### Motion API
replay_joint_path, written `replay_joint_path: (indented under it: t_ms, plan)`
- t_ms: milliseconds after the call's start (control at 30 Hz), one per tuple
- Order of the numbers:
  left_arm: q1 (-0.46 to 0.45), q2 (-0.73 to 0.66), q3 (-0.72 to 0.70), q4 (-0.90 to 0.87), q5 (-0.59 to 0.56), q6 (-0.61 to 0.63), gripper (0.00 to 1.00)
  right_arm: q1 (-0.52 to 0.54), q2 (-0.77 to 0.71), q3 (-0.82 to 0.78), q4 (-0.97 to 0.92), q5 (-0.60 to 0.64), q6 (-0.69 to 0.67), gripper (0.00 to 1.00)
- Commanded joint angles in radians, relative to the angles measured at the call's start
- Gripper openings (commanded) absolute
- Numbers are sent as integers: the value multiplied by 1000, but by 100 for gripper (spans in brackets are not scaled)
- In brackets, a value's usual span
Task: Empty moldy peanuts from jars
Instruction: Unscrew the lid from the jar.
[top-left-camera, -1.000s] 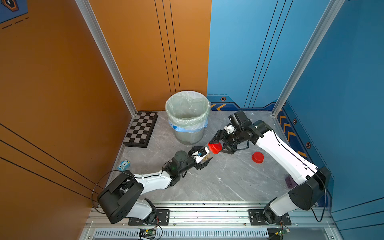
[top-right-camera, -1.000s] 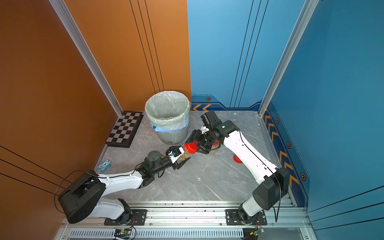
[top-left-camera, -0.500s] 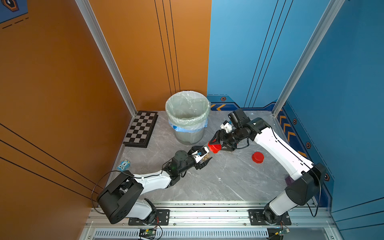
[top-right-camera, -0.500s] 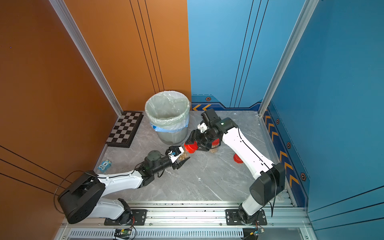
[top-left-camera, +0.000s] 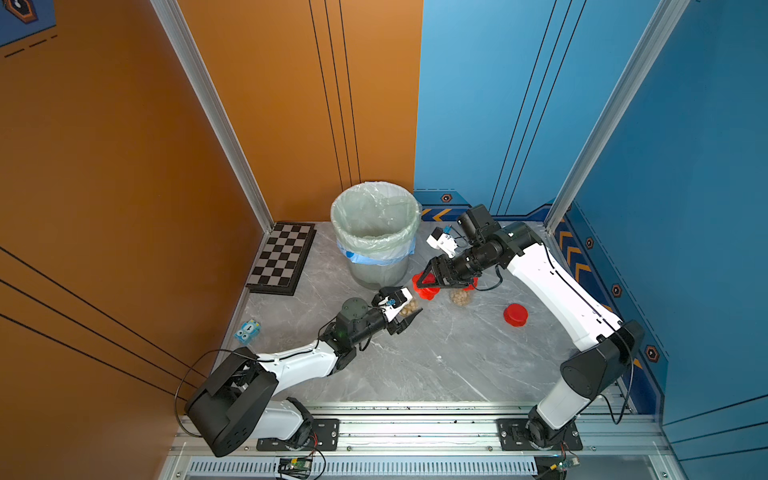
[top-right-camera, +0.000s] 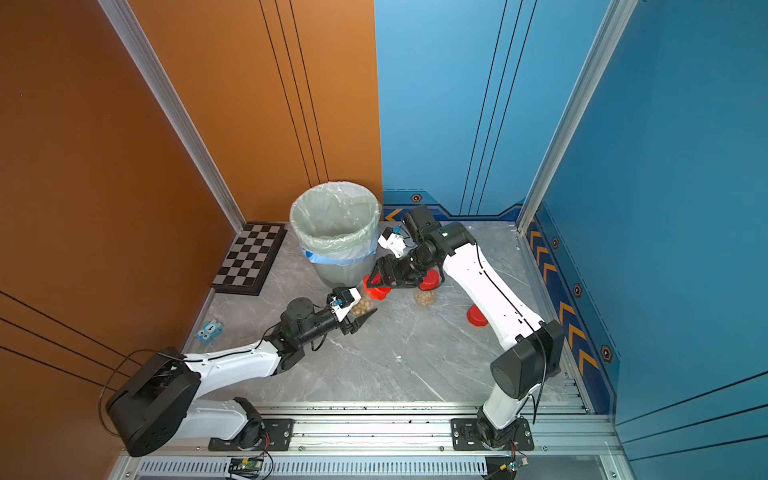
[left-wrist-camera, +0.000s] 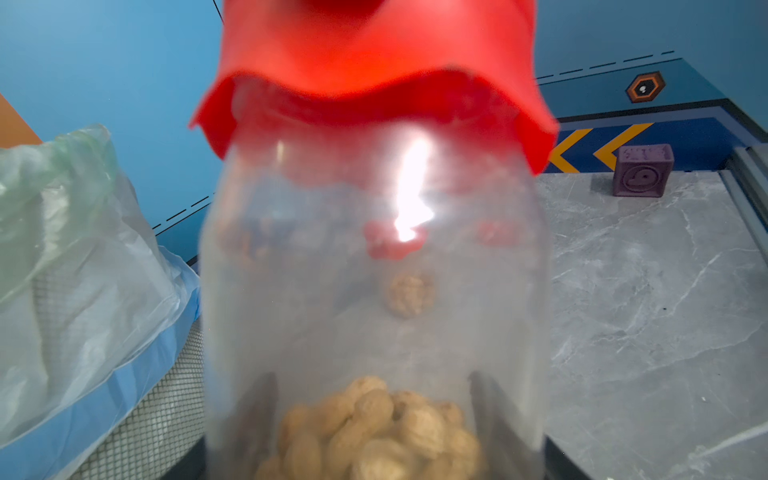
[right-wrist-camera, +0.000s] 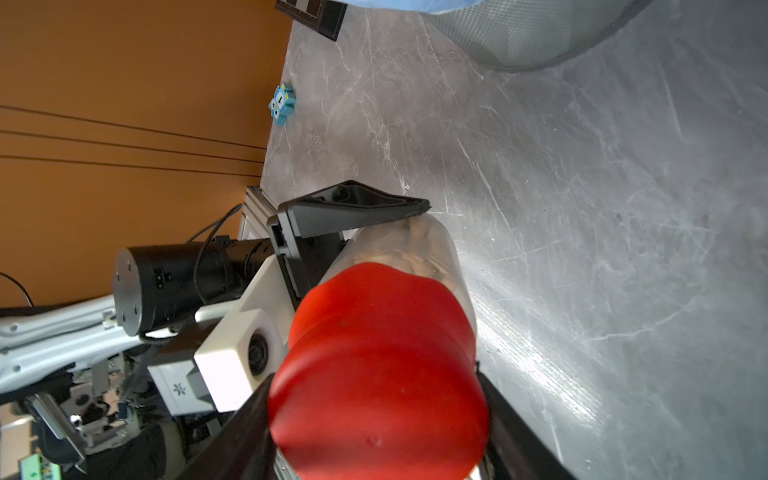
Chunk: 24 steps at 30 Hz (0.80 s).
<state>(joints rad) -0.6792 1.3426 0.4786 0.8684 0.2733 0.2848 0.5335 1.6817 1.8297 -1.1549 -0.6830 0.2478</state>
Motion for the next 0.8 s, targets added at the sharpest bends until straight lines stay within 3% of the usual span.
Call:
replay_joint_path:
  t_ms: [0, 67, 267, 500, 767]
  plan:
    - [0, 3, -8, -22, 106, -24, 37, 60, -5, 52, -29, -43, -248, 45]
    - [1, 3, -10, -22, 107, -26, 37, 84, -15, 56, -37, 29, -279, 46]
    - [2, 8, -6, -21, 109, -32, 37, 77, -17, 79, -51, 30, -269, 46]
    - [6, 5, -10, -20, 112, -32, 37, 51, -49, 79, -56, 4, -282, 46]
    - [7, -2, -7, -19, 128, -41, 36, 45, -58, 30, -67, -59, -391, 50]
